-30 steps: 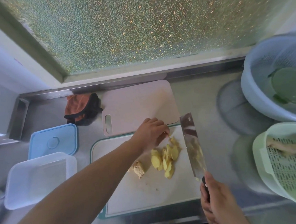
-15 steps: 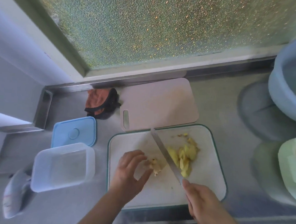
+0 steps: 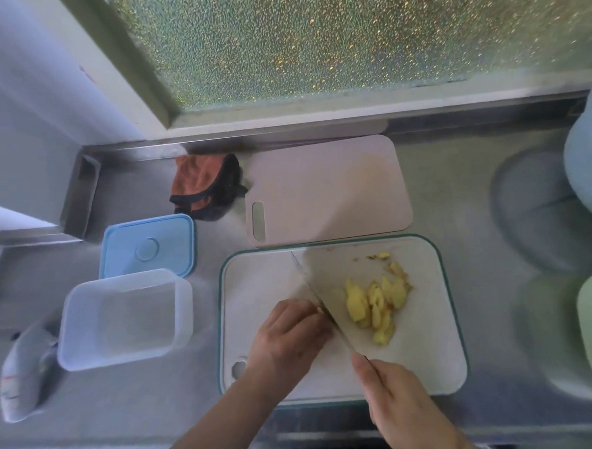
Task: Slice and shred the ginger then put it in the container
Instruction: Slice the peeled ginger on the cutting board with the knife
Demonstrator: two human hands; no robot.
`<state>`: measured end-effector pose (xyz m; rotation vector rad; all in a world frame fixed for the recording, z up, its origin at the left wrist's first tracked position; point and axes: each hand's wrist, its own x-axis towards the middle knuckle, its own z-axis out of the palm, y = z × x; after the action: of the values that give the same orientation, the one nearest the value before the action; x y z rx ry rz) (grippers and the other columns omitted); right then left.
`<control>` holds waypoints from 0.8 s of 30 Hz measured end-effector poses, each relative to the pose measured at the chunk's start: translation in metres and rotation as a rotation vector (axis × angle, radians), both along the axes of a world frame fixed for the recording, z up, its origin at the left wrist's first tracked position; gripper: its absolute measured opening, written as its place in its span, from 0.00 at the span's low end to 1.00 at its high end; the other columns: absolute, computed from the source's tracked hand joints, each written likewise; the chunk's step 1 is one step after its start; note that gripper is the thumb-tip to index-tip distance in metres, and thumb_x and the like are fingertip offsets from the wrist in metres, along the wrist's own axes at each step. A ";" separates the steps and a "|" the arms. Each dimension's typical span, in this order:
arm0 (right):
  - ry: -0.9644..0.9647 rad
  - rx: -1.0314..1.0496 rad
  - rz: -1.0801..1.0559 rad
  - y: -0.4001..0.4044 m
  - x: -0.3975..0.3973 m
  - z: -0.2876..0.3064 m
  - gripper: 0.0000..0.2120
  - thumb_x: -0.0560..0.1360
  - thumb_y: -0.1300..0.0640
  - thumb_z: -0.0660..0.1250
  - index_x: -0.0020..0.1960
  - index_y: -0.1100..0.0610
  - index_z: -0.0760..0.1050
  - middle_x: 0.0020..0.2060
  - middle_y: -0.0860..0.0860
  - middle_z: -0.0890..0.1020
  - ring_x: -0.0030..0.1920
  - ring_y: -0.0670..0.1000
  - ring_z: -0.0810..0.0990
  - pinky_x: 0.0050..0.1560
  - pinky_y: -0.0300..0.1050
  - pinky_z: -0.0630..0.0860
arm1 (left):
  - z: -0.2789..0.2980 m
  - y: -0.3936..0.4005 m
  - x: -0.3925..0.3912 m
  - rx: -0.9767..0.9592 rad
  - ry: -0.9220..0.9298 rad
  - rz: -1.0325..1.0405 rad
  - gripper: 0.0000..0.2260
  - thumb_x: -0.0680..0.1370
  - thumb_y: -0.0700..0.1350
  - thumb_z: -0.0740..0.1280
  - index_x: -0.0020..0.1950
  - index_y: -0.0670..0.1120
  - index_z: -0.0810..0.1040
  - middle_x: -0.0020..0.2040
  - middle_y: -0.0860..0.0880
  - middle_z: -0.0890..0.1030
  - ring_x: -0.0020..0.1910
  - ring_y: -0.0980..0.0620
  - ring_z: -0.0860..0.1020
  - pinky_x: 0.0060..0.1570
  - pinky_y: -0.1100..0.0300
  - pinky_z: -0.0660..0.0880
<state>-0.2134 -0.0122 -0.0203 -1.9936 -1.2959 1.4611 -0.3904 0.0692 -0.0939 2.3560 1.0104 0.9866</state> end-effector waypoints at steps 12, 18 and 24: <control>-0.024 0.045 -0.022 -0.007 -0.003 0.021 0.26 0.70 0.33 0.50 0.29 0.54 0.63 0.24 0.50 0.72 0.30 0.46 0.71 0.35 0.43 0.66 | 0.001 -0.004 0.002 -0.033 -0.007 0.033 0.04 0.78 0.40 0.73 0.50 0.41 0.86 0.53 0.46 0.83 0.51 0.45 0.82 0.52 0.54 0.80; -0.017 0.048 -0.042 -0.011 -0.004 0.024 0.37 0.66 0.24 0.43 0.32 0.56 0.69 0.29 0.51 0.77 0.34 0.47 0.74 0.39 0.43 0.70 | 0.000 -0.004 0.002 -0.044 -0.015 0.035 0.04 0.77 0.39 0.73 0.51 0.41 0.86 0.55 0.47 0.82 0.51 0.46 0.82 0.52 0.54 0.80; -0.043 0.020 -0.050 -0.011 -0.005 0.030 0.36 0.65 0.26 0.44 0.34 0.57 0.71 0.34 0.57 0.79 0.40 0.47 0.76 0.42 0.43 0.71 | 0.001 -0.005 0.003 -0.033 -0.013 0.038 0.05 0.77 0.40 0.73 0.51 0.41 0.86 0.55 0.48 0.82 0.51 0.46 0.82 0.51 0.54 0.80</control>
<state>-0.2179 -0.0229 0.0096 -2.0398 -1.2641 1.3845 -0.3875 0.0645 -0.0924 2.3088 1.0626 0.9898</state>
